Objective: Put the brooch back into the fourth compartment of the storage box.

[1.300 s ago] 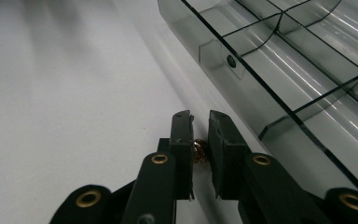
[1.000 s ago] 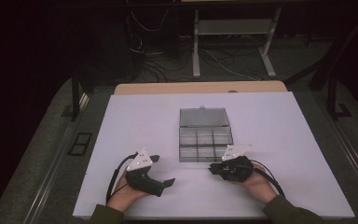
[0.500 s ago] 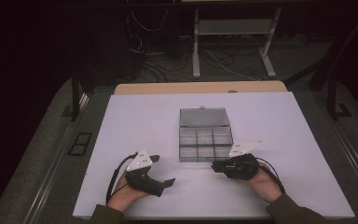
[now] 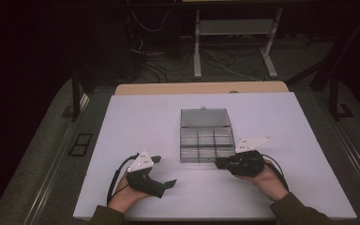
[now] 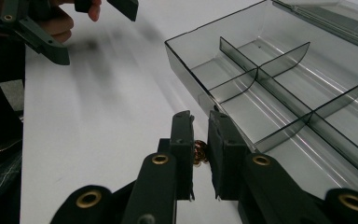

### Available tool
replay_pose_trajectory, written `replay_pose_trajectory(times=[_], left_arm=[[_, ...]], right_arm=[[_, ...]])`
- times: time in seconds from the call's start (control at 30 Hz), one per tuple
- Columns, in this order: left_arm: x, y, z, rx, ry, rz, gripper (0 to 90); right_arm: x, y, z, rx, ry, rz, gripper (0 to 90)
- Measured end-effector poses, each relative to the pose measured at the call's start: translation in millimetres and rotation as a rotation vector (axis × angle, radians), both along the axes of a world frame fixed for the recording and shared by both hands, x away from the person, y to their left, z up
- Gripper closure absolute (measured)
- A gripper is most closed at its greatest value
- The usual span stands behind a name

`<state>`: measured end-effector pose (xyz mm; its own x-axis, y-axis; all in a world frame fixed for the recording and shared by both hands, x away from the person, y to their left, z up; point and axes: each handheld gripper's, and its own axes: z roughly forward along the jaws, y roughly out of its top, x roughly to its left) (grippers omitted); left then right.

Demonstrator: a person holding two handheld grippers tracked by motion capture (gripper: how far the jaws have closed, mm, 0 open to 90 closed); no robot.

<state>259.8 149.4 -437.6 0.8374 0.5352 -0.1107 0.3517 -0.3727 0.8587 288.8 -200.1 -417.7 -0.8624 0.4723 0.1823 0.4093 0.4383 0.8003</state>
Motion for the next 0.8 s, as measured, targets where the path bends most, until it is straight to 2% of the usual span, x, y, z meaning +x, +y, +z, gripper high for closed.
replay_pose_trajectory(times=[0.47, 0.8], left_arm=[[0.1, -0.5, -0.1, -0.009, 0.003, 0.008, 0.0], [0.1, -0.2, 0.2, -0.004, 0.003, 0.002, 0.0]], right_arm=[[11.9, 4.2, 9.8, 0.025, -0.002, -0.024, 79.7], [23.8, 18.5, 11.8, 0.02, -0.006, -0.018, 79.7]])
